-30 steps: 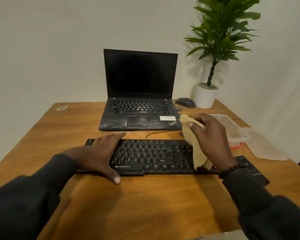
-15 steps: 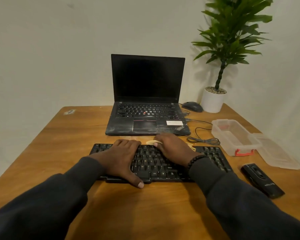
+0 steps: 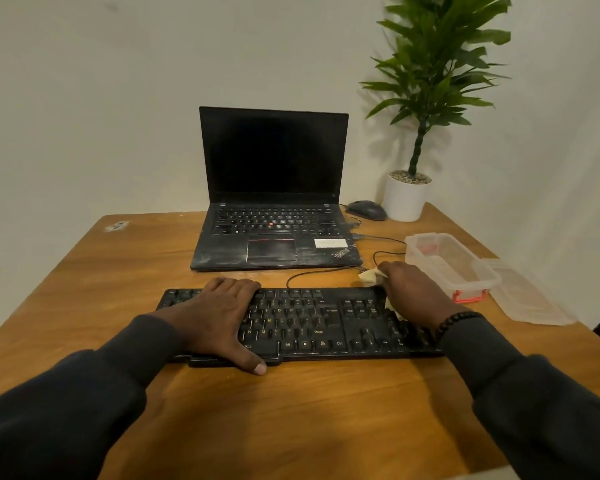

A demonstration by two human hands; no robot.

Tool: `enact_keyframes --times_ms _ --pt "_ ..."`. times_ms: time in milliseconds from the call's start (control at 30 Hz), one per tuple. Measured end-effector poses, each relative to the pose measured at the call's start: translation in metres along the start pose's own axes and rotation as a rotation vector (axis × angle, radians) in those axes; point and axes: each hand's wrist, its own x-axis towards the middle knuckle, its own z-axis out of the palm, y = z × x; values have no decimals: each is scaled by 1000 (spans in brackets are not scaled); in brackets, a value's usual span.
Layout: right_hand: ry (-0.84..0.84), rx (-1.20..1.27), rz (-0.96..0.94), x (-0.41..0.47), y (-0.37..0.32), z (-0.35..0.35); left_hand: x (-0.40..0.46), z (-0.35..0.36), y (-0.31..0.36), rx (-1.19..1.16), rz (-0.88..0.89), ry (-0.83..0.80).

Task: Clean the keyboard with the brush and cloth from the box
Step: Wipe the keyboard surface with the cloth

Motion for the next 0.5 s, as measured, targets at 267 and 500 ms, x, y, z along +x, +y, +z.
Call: enact_keyframes --times_ms 267,500 --pt "-122 -67 30 0 21 -19 -5 3 -2 -6 -23 14" --pt "-13 -8 158 -8 15 -15 -11 6 -8 -11 -40 21"
